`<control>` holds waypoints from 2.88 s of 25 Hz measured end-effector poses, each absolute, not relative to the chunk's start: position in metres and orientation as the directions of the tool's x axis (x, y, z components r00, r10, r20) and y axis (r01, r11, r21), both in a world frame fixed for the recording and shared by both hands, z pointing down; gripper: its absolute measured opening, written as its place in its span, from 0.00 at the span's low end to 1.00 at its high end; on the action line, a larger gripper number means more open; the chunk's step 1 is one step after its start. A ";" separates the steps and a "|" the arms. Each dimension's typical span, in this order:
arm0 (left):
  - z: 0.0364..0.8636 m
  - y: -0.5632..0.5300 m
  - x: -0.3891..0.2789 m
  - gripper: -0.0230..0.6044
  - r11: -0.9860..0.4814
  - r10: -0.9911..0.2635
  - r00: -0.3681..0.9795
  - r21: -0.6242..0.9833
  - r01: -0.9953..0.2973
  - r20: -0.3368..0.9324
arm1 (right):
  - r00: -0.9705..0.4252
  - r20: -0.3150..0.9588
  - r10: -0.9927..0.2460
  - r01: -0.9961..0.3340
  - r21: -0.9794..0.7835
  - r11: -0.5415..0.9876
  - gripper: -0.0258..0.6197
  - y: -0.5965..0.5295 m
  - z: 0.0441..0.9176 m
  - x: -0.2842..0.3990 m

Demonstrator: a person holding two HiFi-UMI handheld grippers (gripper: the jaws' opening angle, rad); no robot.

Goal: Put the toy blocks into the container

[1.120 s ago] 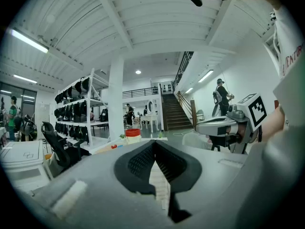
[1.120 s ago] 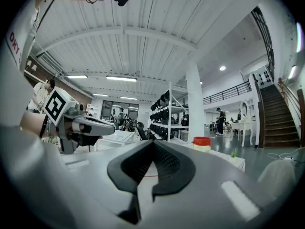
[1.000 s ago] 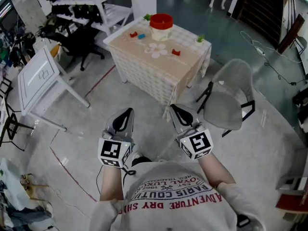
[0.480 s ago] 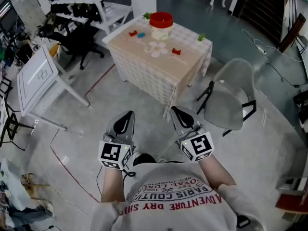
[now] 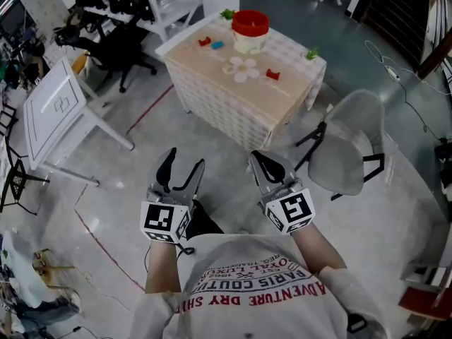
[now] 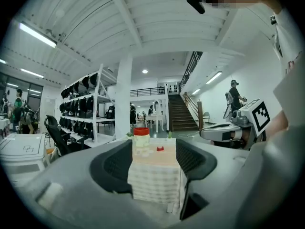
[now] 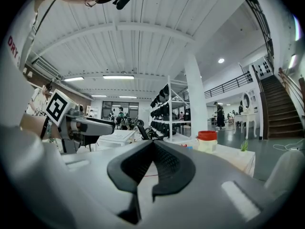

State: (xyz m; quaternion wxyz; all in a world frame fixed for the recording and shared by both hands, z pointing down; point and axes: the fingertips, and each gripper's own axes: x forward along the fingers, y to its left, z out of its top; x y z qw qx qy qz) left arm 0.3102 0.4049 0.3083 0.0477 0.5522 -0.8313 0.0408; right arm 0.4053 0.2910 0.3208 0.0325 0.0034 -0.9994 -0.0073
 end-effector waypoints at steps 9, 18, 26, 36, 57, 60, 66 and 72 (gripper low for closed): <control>0.332 0.391 0.167 0.49 0.331 -0.936 -0.321 0.056 -0.942 0.143 | -0.988 0.129 -0.079 -0.076 0.030 0.997 0.04 0.278 0.340 0.271; 0.338 0.379 -0.001 0.49 0.237 -0.961 -0.224 0.065 -0.969 0.162 | -0.968 0.155 -0.198 -0.194 0.039 0.980 0.04 0.264 0.339 0.120; 0.357 0.359 -0.086 0.49 0.169 -0.969 -0.149 0.089 -0.982 0.195 | -0.941 0.181 -0.285 -0.282 0.039 0.959 0.04 0.242 0.349 0.044; 0.394 0.274 -0.137 0.49 0.095 -0.958 -0.064 0.097 -0.991 0.278 | -0.920 0.197 -0.339 -0.341 0.024 0.940 0.04 0.171 0.373 -0.007; 0.552 0.019 -0.239 0.52 -0.079 -0.766 0.090 0.046 -0.996 0.637 | -0.816 0.368 -0.447 -0.507 -0.082 0.858 0.04 -0.056 0.476 -0.073; 0.573 -0.003 -0.252 0.52 -0.082 -0.742 0.093 0.047 -0.995 0.664 | -0.806 0.391 -0.443 -0.516 -0.100 0.851 0.04 -0.071 0.491 -0.076; 0.607 -0.027 -0.270 0.52 -0.095 -0.693 0.107 0.057 -0.994 0.713 | -0.802 0.426 -0.419 -0.512 -0.128 0.850 0.04 -0.082 0.510 -0.084; 0.620 -0.036 -0.278 0.34 -0.095 -0.687 0.128 0.086 -0.992 0.715 | -0.788 0.442 -0.427 -0.526 -0.125 0.841 0.04 -0.085 0.515 -0.085</control>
